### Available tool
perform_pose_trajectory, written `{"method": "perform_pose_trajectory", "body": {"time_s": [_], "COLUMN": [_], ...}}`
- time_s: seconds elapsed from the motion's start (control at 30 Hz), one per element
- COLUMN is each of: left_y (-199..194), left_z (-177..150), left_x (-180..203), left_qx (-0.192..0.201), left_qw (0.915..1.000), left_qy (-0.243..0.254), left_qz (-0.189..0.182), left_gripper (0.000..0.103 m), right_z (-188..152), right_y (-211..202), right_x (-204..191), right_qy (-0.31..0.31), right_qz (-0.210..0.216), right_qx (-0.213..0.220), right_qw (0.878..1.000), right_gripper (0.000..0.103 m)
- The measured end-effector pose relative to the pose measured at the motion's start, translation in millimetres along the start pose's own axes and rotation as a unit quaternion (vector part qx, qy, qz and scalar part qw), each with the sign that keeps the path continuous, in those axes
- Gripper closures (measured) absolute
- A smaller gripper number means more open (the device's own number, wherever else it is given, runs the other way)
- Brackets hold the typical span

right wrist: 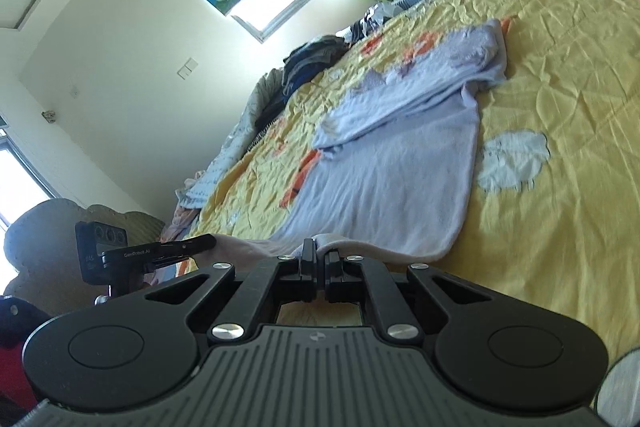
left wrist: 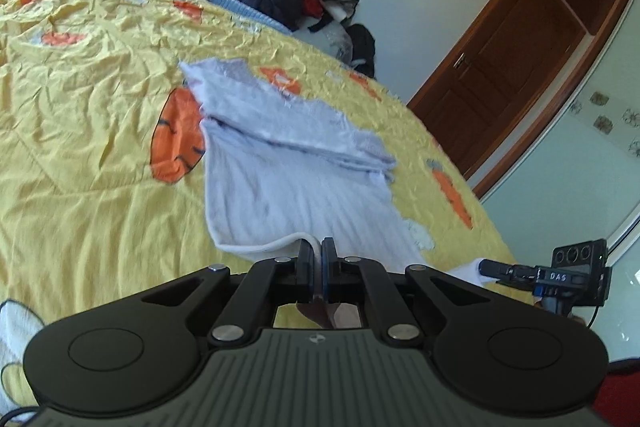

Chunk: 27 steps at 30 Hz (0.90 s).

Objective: Fold small clothes
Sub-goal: 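Lift the hem with both grippers and fold it over toward the collar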

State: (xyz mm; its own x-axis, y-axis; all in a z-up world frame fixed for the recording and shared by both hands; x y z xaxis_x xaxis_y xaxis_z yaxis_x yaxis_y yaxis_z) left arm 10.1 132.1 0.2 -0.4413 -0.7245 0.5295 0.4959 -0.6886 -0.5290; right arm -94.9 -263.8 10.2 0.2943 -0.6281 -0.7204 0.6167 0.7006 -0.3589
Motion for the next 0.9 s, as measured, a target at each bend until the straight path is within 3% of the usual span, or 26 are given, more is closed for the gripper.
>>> {"method": "perform_pose_trajectory", "body": {"time_s": [0.27,0.47,0.73,0.9], "left_y": [9,19,34,49], "left_z": [35,57,85,98], "left_x": [-5,-17,-29,-30], "left_qx": [0.049,0.070,0.092,0.098], "left_qw": [0.9966,0.9916,0.9876,0.9889], "left_qy": [-0.052,-0.097,-0.125,-0.112], "left_qz": [-0.041,-0.048,-0.026,0.001], "left_gripper": [0.099,0.099,0.099,0.099], "right_z": [33,56,90,108], "right_y": [4,8,17,29], "right_x": [4,10,15,23], "right_qy": [-0.010,-0.013,-0.029,-0.029], "right_qz": [-0.009,-0.017,-0.032,-0.043], "right_qx": [0.053,0.082,0.112,0.120], "right_qw": [0.999,0.996,0.993,0.991], "right_gripper": [0.094,0.094,0.094,0.094]}}
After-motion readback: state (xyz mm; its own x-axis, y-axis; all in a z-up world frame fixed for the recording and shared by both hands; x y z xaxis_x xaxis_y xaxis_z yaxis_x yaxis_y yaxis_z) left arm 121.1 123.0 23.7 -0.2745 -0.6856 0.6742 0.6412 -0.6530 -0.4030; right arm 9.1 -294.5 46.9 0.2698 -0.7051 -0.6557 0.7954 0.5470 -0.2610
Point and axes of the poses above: each gripper's, at about its wrist camera, not at the fingertips, and y roughly the way its jaws point, x to its right, z to its top, the point moved 6 cm from there along y, roughly the way its jaws point, and after that the axes turned 3 degrees about -x, right-handed, at the moved point
